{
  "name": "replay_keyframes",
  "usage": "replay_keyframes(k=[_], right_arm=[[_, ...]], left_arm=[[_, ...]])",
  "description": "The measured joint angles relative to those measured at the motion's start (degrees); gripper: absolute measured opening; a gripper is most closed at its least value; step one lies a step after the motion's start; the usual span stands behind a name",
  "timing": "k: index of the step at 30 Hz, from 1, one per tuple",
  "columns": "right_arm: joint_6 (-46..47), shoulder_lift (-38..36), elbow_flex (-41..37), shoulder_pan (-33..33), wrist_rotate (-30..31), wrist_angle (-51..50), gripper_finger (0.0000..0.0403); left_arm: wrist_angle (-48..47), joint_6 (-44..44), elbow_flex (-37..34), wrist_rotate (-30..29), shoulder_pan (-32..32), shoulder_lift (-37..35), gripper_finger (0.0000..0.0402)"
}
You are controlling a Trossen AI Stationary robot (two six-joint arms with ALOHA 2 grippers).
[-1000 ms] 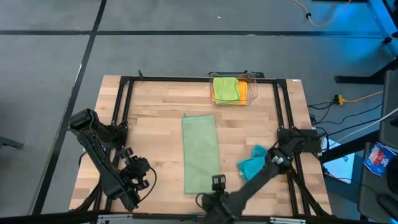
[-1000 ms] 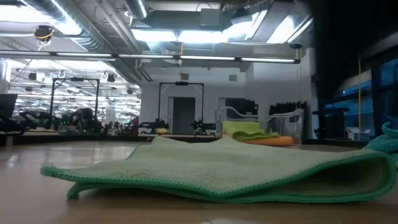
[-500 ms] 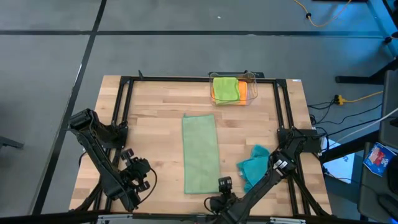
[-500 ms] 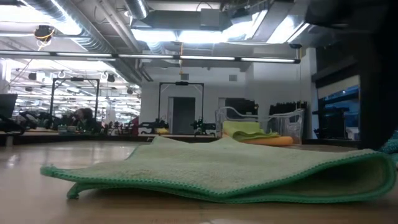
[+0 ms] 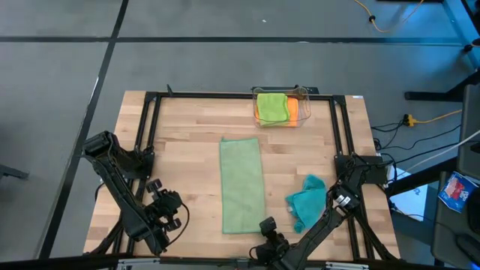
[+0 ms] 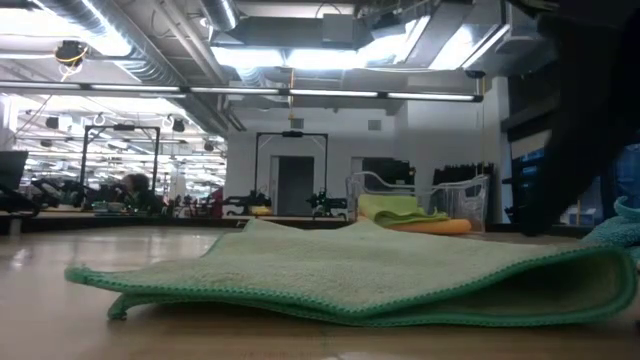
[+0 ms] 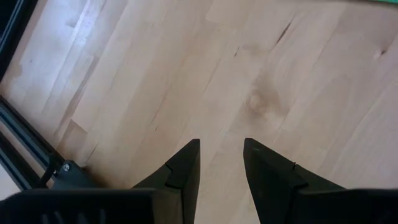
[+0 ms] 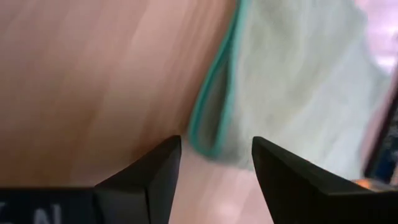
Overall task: Fold microfiber towels
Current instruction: Fold the green microfiber towel
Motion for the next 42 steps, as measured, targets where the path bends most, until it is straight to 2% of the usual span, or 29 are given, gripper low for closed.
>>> replay_keyframes(k=[4, 11, 16, 22, 26, 33, 39, 42], right_arm=[[-3.37, 0.21, -0.09, -0.05, 2.62, 1.15, 0.0204], [-6.79, 0.18, -0.53, -0.47, 0.89, 0.46, 0.0204], [-10.46, 0.18, -0.66, -0.44, 2.18, 0.99, 0.0204], [-10.7, 0.18, -0.66, -0.49, 2.15, 2.28, 0.02], [-8.41, 0.18, -0.66, -0.49, 1.86, 2.91, 0.0164], [1.0, 0.27, -0.68, -0.49, 1.15, 2.98, 0.0086], [8.6, 0.27, -0.63, -1.56, -2.18, 2.96, 0.0019], [9.02, 0.27, -0.09, -2.13, -2.4, 2.59, 0.001]], left_arm=[[0.02, -0.02, 0.0, -0.02, 0.0, 0.0, 0.0115], [0.45, -0.18, 0.0, -0.04, 0.0, 0.0, 0.0115], [1.22, -0.18, 0.0, -0.04, 0.0, 0.0, 0.0115], [1.37, -0.18, 0.0, -0.06, 0.0, 0.0, 0.0115], [1.45, -0.18, 0.0, -0.11, 0.0, 0.0, 0.0115], [1.6, -0.16, 0.0, -2.64, 0.0, 0.0, 0.0115], [1.96, -0.13, 0.0, -4.45, 0.0, 0.0, 0.0115], [2.41, 0.24, 0.0, -4.53, 0.0, 0.0, 0.0115]])
